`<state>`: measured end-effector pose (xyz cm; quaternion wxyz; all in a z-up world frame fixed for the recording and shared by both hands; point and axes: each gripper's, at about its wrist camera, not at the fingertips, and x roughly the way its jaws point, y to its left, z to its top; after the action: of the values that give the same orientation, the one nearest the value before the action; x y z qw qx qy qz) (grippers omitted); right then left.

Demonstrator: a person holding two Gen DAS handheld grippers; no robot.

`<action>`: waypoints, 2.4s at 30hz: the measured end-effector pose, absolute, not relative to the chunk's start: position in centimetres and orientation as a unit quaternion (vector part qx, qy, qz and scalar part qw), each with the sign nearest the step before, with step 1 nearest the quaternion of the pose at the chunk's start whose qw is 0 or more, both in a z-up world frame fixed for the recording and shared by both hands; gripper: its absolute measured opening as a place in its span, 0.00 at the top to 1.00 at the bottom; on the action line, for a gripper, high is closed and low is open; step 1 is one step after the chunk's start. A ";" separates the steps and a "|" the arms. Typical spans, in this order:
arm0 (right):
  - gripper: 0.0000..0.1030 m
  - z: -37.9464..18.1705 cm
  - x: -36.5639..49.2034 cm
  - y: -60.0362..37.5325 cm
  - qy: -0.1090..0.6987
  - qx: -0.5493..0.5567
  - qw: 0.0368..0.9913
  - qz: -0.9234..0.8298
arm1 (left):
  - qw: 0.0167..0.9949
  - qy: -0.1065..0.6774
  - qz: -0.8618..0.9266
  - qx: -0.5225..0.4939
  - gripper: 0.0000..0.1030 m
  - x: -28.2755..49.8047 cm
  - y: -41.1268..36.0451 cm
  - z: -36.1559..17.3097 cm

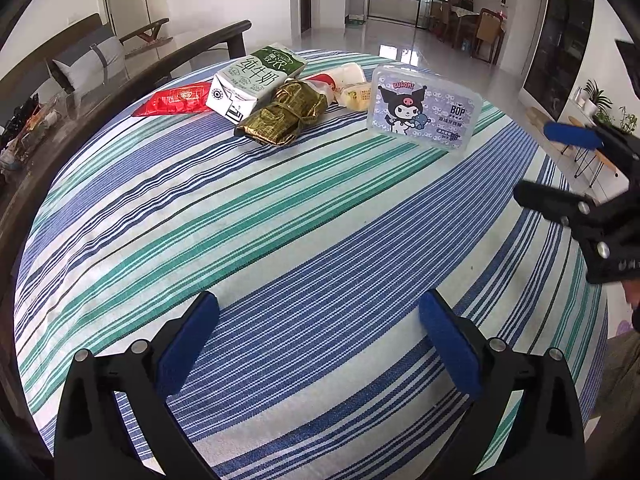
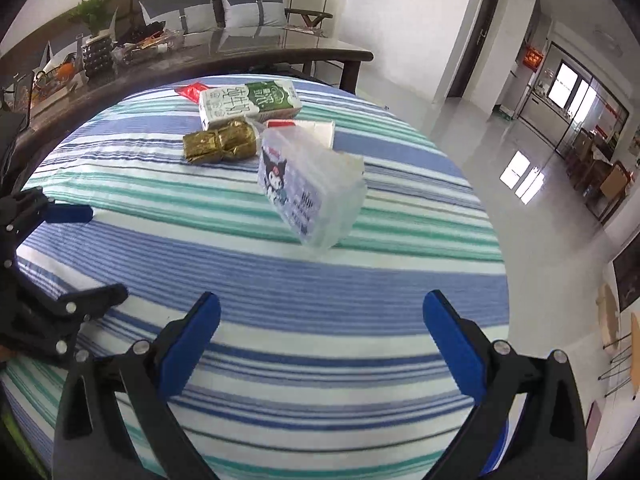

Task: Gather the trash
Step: 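Grasp the clear Kuromi-printed plastic box with the right tool, then lift the plastic box with the right tool while the left tool approaches the gold foil packet, then grasp the gold foil packet with the left tool and lift it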

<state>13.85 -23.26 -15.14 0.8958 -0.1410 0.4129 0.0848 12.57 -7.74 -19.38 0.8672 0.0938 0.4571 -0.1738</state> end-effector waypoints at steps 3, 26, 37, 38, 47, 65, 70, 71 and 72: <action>0.05 -15.2 15.9 -22.2 0.393 -0.184 0.895 0.106 | 0.867 0.457 -0.174 0.094 0.04 12.6 -7.7 -19.4; 0.68 -15.4 15.8 -23.6 0.476 0.024 0.861 0.178 | 0.865 0.458 -0.184 0.093 0.04 12.6 -7.6 -19.3; 0.65 -17.8 11.0 -31.2 0.461 0.331 0.803 0.182 | 0.860 0.447 -0.236 0.073 0.04 21.0 -7.2 -16.1; 0.63 -17.8 11.0 -31.9 0.459 0.335 0.806 0.167 | 0.859 0.444 -0.244 0.069 0.04 21.8 -7.5 -16.3; 0.14 -14.6 11.1 -30.5 0.458 0.141 0.871 0.110 | 0.858 0.430 -0.249 0.127 0.04 27.2 -10.4 -19.1; 0.36 -16.1 11.1 -26.3 0.485 -0.007 0.869 0.099 | 0.853 0.437 -0.257 0.123 0.57 24.1 -9.7 -18.6; 0.36 -15.7 8.6 -25.1 0.491 0.001 0.865 0.104 | 0.848 0.448 -0.256 0.118 0.55 18.2 -8.0 -17.4; 0.36 -15.8 8.1 -24.8 0.493 0.000 0.864 0.104 | 0.848 0.448 -0.257 0.118 0.55 17.2 -7.8 -17.2; 0.36 -15.9 7.8 -24.6 0.497 -0.001 0.862 0.104 | 0.847 0.449 -0.260 0.117 0.53 16.2 -7.6 -17.1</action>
<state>7.79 -24.65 -15.87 0.8617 -0.0009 0.4965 0.1043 16.17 -7.59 -17.14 0.8468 0.1169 0.4493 -0.2598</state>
